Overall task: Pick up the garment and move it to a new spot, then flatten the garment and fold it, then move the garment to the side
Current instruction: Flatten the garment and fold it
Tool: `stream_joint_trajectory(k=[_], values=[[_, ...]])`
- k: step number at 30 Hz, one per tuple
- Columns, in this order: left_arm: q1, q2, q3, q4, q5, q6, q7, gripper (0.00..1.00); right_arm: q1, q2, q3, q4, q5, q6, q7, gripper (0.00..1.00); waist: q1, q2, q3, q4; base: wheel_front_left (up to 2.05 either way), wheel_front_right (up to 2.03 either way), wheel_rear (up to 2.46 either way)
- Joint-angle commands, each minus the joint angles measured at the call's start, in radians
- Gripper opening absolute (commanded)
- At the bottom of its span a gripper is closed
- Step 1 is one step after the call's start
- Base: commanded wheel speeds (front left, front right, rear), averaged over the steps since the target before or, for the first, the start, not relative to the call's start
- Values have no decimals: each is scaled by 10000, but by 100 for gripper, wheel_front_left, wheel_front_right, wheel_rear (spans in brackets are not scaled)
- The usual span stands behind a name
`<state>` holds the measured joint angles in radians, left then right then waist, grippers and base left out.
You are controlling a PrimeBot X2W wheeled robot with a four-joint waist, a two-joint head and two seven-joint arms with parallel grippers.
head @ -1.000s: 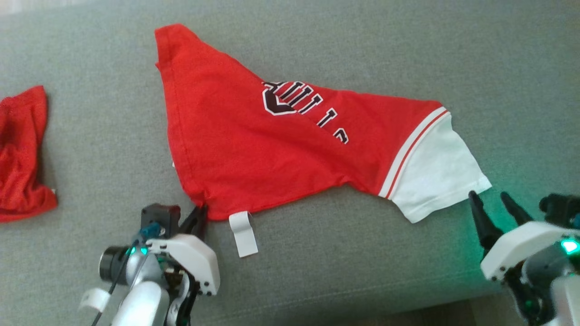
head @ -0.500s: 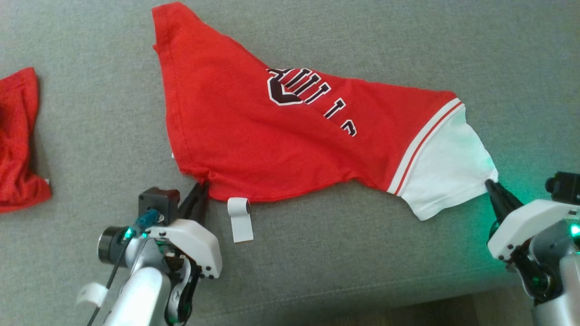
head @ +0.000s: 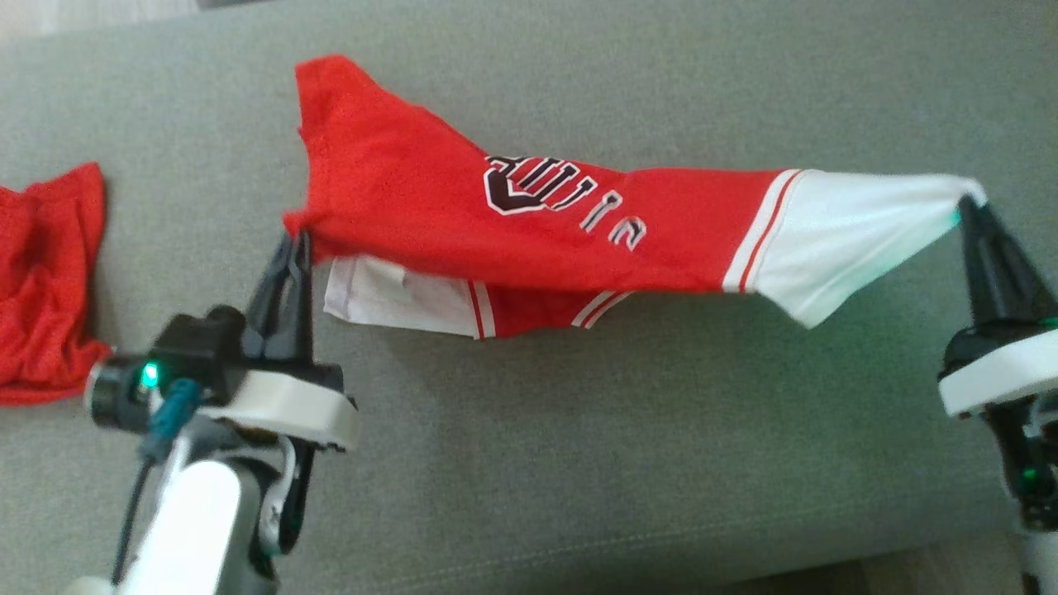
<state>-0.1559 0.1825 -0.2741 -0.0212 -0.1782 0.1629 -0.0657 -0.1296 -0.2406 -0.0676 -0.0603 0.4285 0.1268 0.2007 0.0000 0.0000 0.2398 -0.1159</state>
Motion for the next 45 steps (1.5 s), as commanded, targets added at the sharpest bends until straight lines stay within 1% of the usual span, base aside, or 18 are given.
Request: stream_joint_trajectory(k=[1, 7, 9, 10, 12, 15, 19, 24, 27, 30, 34, 38, 40, 42, 45], values=[[-559, 211, 449, -512, 87, 68, -124, 0, -1, -305, 126, -492, -75, 39, -107, 0, 0, 0, -215, 25, 0, 0, 0], [-1350, 657, 670, -2588, 430, 51, -197, 0, -560, -772, -181, -2619, -386, 39, -415, 0, 0, 0, -931, 57, 0, 0, 0], [-1761, 814, 728, -3187, 527, -18, -86, 0, -975, -942, -370, -3343, -482, 39, -404, 0, 0, 0, -1145, 37, 0, 0, 0], [-2188, 962, 770, -3714, 621, -98, 83, 0, -1510, -1121, -542, -4007, -528, 39, -389, 0, 0, 0, -1334, 17, 0, 0, 0], [-2629, 1094, 822, -4127, 687, -175, 299, 0, -2120, -1264, -712, -4541, -545, 39, -321, 0, 0, 0, -1504, -5, 0, 0, 0], [-3242, 1227, 889, -4545, 707, -279, 626, 0, -2996, -1438, -856, -4926, -441, 39, -58, 0, 0, 0, -1703, -22, 0, 0, 0], [-3813, 1261, 878, -4658, 549, -407, 1097, 0, -3888, -1610, -856, -4778, -183, 39, 265, 0, 0, 0, -1811, 0, 0, 0, 0], [-4364, 1108, 783, -4066, 154, -568, 1318, 0, -4531, -1630, -727, -3947, 187, 39, 390, 0, 0, 0, -1752, 66, 0, 0, 0], [-4717, 960, 719, -3292, -106, -679, 1259, 0, -4795, -1603, -525, -3279, 465, 39, 336, 0, 0, 0, -1582, 107, 0, 0, 0], [-5159, 733, 712, -2219, -397, -766, 1040, 0, -5164, -1613, -190, -2348, 683, 39, 182, 0, 0, 0, -1332, 154, 0, 0, 0], [-6154, 327, 852, -322, -864, -939, 326, 0, -6243, -1535, 624, -781, 1036, 39, -420, 0, 0, 0, -985, 201, 0, 0, 0], [-7759, 42, 914, 1983, -983, -1234, -807, 0, -8110, -1371, 1563, 1246, 1313, 39, -1469, 0, 0, 0, -689, 201, 0, 0, 0], [-8603, -86, 986, 3102, -982, -1296, -1360, 0, -9118, -1208, 1990, 2281, 1550, 39, -2055, 0, 0, 0, -549, 207, 0, 0, 0], [-9405, -164, 1069, 4121, -957, -1353, -1684, 0, -10103, -1034, 2426, 3301, 1782, 39, -2642, 0, 0, 0, -371, 166, 0, 0, 0], [-10408, -251, 1204, 5543, -938, -1459, -1894, 0, -11279, -758, 3067, 4787, 2185, 39, -3305, 0, 0, 0, 45, 109, 0, 0, 0]])
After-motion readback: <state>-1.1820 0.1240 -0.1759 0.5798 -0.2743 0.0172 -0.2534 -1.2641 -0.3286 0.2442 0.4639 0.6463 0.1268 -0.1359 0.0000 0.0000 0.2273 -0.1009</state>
